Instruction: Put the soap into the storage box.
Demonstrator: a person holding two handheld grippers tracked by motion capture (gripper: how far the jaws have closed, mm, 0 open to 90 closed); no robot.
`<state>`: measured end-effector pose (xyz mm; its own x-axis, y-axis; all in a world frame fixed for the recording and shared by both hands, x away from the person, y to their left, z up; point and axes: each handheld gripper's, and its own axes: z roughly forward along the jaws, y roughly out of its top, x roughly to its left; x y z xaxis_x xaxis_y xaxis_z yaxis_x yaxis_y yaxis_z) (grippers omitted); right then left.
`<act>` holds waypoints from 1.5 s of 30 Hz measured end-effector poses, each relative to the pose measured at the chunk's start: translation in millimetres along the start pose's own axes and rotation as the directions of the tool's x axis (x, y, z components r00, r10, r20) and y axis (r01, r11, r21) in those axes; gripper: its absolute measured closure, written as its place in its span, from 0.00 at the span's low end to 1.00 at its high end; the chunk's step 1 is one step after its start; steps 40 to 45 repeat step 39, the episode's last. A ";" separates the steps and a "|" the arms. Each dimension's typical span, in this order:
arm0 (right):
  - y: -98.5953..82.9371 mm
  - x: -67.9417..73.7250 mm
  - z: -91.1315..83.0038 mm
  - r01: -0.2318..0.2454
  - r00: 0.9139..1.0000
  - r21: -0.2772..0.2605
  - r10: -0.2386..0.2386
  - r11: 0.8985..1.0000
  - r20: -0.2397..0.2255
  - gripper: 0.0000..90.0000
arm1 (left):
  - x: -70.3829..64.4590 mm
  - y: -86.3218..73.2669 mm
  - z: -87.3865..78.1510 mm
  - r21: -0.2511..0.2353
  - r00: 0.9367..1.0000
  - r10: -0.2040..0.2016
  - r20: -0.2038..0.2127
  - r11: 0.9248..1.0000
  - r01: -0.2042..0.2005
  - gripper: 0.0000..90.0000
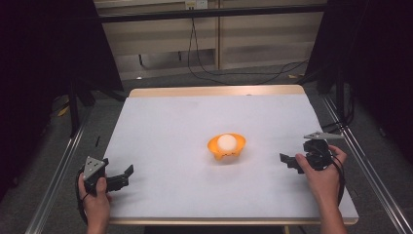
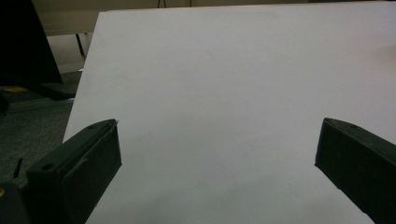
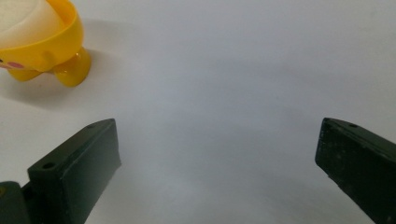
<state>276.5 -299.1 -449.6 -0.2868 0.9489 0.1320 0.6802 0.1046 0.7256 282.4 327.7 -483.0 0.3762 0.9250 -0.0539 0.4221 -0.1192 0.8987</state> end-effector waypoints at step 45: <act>-73.8 -51.4 -41.6 -0.139 0.988 -0.176 0.148 0.975 0.039 0.00 | -0.6 -0.1 0.7 -0.001 1.000 0.002 -0.006 1.000 -0.002 0.00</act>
